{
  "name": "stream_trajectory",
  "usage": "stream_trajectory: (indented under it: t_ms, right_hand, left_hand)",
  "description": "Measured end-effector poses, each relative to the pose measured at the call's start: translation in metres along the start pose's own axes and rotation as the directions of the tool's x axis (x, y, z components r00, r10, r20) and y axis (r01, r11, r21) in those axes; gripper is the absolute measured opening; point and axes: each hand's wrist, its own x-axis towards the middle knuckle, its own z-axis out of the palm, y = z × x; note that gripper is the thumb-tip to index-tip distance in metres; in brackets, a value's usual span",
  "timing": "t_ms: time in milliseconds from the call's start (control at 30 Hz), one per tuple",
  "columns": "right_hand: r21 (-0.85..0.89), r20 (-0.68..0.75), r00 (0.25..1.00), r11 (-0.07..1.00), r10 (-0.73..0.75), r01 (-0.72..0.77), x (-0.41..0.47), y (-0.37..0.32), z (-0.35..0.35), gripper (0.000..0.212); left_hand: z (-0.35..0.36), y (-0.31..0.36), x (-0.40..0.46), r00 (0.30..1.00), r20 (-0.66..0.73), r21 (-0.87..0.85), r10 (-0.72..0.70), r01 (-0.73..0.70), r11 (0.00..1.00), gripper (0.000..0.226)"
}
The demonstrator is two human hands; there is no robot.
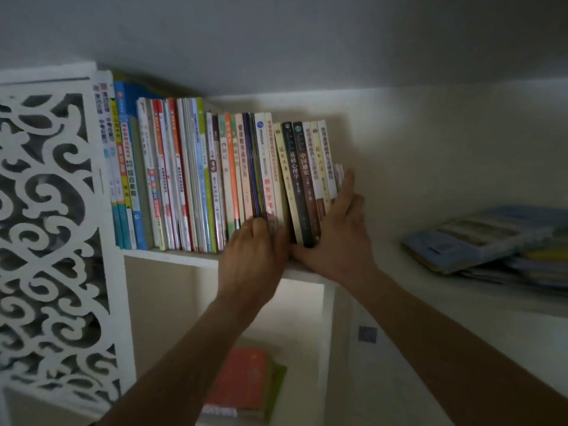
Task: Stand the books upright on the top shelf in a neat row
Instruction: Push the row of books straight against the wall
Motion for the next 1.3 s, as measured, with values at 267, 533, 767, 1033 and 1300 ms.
stream_trajectory:
  t_ms: [267, 533, 767, 1033, 1300]
  right_hand:
    - [-0.005, 0.168, 0.980, 0.994, 0.105, -0.106, -0.012, 0.006, -0.013, 0.138]
    - [-0.219, -0.046, 0.974, 0.953, -0.223, 0.208, -0.137, 0.057, -0.052, 0.080]
    - [-0.334, 0.222, 0.948, 0.931, 0.229, -0.147, -0.364, 0.172, -0.111, 0.068]
    - [-0.475, 0.240, 0.559, 0.598, 0.794, -0.645, -0.542, 0.238, -0.225, 0.072]
    - [-0.400, 0.155, 0.245, 0.288, 0.957, -0.870, -0.616, 0.290, -0.266, 0.074]
  left_hand:
    - [0.025, 0.000, -0.011, 0.942, 0.066, 0.095, 0.330, -0.335, 0.937, 0.053]
    - [-0.003, 0.079, -0.121, 0.966, 0.095, -0.169, 0.240, -0.222, 0.960, 0.061]
    - [0.021, 0.150, -0.275, 0.787, 0.450, -0.315, 0.423, -0.304, 0.899, 0.060]
    - [0.062, 0.267, -0.396, 0.393, 0.831, -0.388, 0.393, -0.097, 0.917, 0.068]
    - [0.083, 0.344, -0.477, -0.053, 0.988, -0.094, 0.145, 0.540, 0.836, 0.046]
